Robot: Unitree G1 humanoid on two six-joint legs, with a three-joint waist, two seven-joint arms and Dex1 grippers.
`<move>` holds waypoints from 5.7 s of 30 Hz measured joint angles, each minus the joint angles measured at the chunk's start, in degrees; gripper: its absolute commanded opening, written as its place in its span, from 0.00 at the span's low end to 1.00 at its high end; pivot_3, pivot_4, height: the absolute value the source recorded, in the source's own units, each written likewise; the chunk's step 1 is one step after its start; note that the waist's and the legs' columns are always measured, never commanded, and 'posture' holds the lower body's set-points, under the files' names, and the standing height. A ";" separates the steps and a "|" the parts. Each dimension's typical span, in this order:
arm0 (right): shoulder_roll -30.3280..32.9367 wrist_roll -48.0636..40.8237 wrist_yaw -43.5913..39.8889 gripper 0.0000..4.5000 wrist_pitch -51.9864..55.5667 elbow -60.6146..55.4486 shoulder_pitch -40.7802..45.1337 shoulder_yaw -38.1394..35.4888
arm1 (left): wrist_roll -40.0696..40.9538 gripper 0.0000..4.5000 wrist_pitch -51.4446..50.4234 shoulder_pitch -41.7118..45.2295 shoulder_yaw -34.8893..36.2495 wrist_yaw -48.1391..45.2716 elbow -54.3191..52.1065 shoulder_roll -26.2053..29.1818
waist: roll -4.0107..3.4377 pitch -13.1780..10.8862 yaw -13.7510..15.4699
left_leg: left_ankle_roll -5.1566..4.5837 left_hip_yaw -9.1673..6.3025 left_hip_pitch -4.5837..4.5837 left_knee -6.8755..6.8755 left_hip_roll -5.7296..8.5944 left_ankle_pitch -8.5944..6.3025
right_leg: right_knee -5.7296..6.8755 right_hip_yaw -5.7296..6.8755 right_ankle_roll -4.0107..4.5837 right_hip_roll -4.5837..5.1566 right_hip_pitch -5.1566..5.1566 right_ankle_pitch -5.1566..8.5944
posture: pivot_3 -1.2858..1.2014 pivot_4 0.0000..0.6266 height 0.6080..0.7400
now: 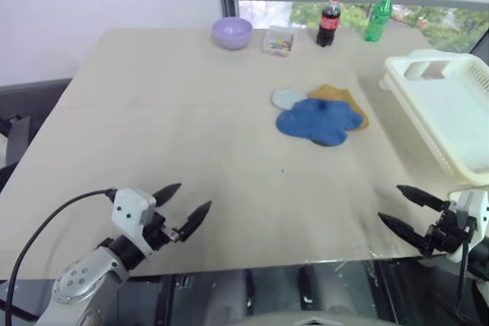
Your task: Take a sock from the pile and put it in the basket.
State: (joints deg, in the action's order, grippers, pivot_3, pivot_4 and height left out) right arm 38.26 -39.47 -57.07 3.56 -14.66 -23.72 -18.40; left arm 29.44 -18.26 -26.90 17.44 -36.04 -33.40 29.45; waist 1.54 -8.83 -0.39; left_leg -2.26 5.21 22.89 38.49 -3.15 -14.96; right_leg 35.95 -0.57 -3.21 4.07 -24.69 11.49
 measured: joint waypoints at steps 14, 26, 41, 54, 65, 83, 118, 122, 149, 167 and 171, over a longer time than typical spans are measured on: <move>-0.03 1.01 0.16 0.99 2.29 -1.85 -0.03 -0.78 | 0.06 1.00 1.77 1.47 0.00 -3.03 0.18 0.02 | -0.01 0.00 -0.02 | 0.00 -0.01 0.00 -0.01 -0.01 0.00 | -0.01 0.01 0.00 0.00 0.00 0.00 | 0.52 0.24 0.92; -0.24 1.09 1.18 0.99 3.56 -2.67 0.70 -0.80 | 0.10 1.00 2.29 1.74 -0.01 -3.73 0.24 -0.39 | 0.00 0.00 -0.04 | 0.00 -0.01 0.00 -0.01 0.00 0.00 | -0.01 0.00 0.00 0.00 0.00 0.00 | 0.52 0.24 0.92; -7.72 8.52 23.73 0.99 19.54 -3.15 26.86 9.38 | 6.06 1.00 3.42 9.72 1.26 -15.79 7.89 6.33 | -0.07 -0.05 -0.28 | -0.25 0.01 0.20 -0.02 -0.01 0.14 | -0.02 0.03 0.23 -0.01 -0.13 -0.14 | 0.52 0.24 0.92; -13.59 11.49 28.48 0.99 28.30 18.79 45.65 11.46 | 10.94 1.00 1.33 16.34 3.11 -22.45 13.37 10.89 | -0.10 -0.06 -0.38 | -0.26 0.15 0.84 -0.03 0.15 0.17 | -0.04 0.25 0.26 -0.06 -0.59 -0.17 | 0.52 0.24 0.92; -15.52 15.91 24.79 0.60 24.94 24.81 48.39 14.88 | 10.35 1.00 2.25 14.58 3.24 -21.33 13.14 9.95 | -0.11 -0.07 -0.47 | -0.25 0.15 0.83 -0.01 0.14 0.18 | 0.00 0.26 0.25 -0.08 -0.59 -0.17 | 0.52 0.24 0.92; -16.10 21.73 23.71 0.01 20.00 17.39 48.18 18.88 | 9.90 1.00 2.72 15.55 2.73 -20.48 13.15 9.17 | -0.12 -0.07 -0.48 | -0.24 0.15 0.83 -0.01 0.13 0.18 | 0.01 0.27 0.26 -0.08 -0.60 -0.17 | 0.52 0.24 0.92; 1.06 9.06 10.43 0.01 45.02 4.17 38.72 22.03 | 8.73 1.00 2.71 15.52 1.00 -21.29 12.79 8.60 | -0.06 -0.04 -0.23 | -0.24 -0.10 0.90 0.22 0.12 0.18 | 0.02 0.48 0.26 -0.08 -0.49 -0.17 | 0.52 0.24 0.92; 0.60 9.61 9.63 0.16 43.63 3.97 38.33 22.56 | 8.69 1.00 2.71 16.09 0.44 -21.29 12.80 8.60 | -0.06 -0.04 -0.23 | -0.24 -0.11 0.90 0.22 0.12 0.18 | 0.02 0.50 0.26 -0.08 -0.48 -0.17 | 0.52 0.24 0.92; -10.00 18.19 27.35 0.99 25.24 24.49 53.49 11.01 | 7.91 1.00 4.65 18.93 0.02 -21.29 13.43 6.70 | -0.10 -0.07 -0.14 | -0.23 -0.21 0.94 0.41 0.08 0.19 | 0.14 0.56 0.32 -0.18 -0.42 -0.21 | 0.52 0.24 0.92; -14.57 20.60 30.92 0.52 21.05 42.87 60.24 8.67 | 8.96 1.00 7.40 22.01 -1.84 -27.49 15.18 6.13 | -0.16 -0.10 -0.54 | -0.23 -0.19 0.92 0.41 0.06 0.19 | 0.20 0.53 0.32 -0.19 -0.43 -0.21 | 0.52 0.24 0.92; -14.83 21.24 29.82 0.11 20.97 42.63 60.14 9.45 | 8.96 1.00 7.60 22.11 -1.84 -27.94 15.36 6.13 | -0.16 -0.10 -0.54 | -0.23 -0.19 0.91 0.41 0.06 0.19 | 0.20 0.53 0.32 -0.18 -0.43 -0.21 | 0.52 0.24 0.92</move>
State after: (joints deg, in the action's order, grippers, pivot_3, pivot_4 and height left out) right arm 23.43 -18.22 -27.25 24.53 27.97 36.42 -8.96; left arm 38.40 -10.66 -4.79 15.61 -63.98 -18.03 35.58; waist 1.39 -8.93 -0.94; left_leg -2.49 5.03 23.81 38.90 -3.09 -14.77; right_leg 36.15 -0.03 -2.89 3.88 -25.11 11.28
